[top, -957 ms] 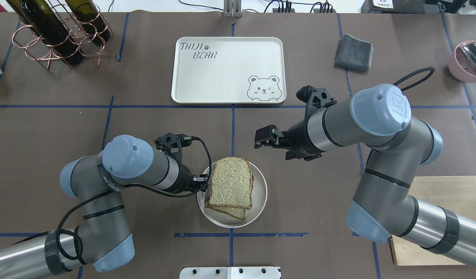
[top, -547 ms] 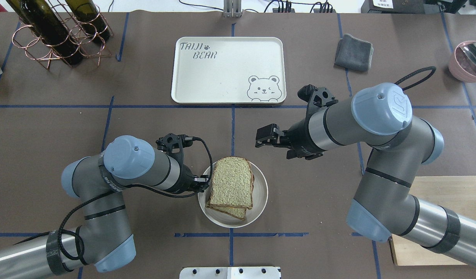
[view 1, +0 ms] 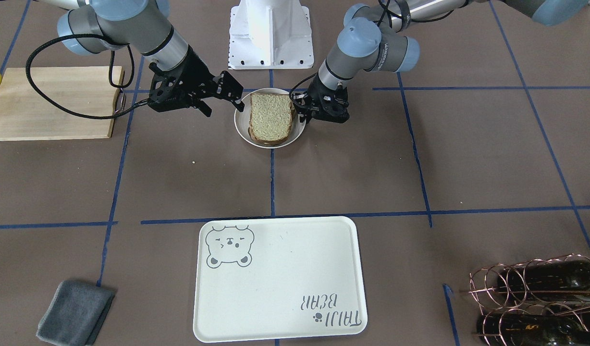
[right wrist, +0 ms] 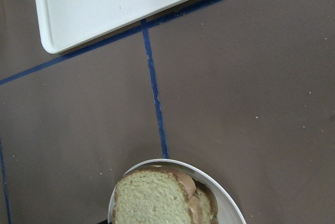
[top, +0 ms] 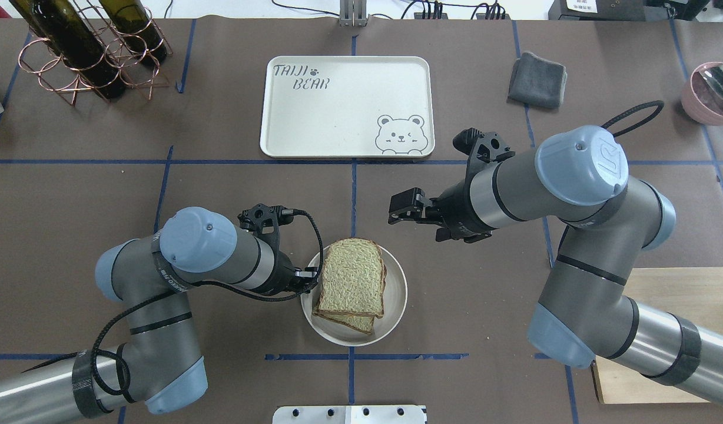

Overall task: Make sandwich and place on tray
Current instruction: 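Grasp the plate rim with the left gripper while the right arm withdraws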

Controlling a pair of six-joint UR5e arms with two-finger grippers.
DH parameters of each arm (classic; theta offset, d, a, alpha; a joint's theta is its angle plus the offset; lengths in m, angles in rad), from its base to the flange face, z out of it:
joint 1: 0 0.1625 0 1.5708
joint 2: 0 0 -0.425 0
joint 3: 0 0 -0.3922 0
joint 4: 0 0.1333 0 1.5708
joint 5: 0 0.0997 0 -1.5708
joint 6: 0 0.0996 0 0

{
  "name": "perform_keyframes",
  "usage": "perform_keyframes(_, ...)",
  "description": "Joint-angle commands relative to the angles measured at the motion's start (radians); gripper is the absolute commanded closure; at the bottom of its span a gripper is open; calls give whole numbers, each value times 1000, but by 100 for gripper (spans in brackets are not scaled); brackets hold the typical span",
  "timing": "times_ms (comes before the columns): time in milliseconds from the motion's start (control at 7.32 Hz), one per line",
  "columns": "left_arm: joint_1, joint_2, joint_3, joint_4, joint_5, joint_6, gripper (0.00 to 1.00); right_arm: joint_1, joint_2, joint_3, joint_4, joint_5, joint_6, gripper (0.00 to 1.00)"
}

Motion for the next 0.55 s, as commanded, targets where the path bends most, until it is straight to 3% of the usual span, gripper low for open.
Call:
perform_keyframes(0, 0, 0, 1, 0, 0, -1, 91, 0, -14, 8, 0, 2, 0, 0)
perform_keyframes(137, 0, 0, -5, -2, -2, -1, 100, 17, -44, 29, -2, 6, -2, 0)
perform_keyframes(410, -9, 3, -33, -5, -6, -5, 100, 64, -107, 49, -5, 29, -18, 0)
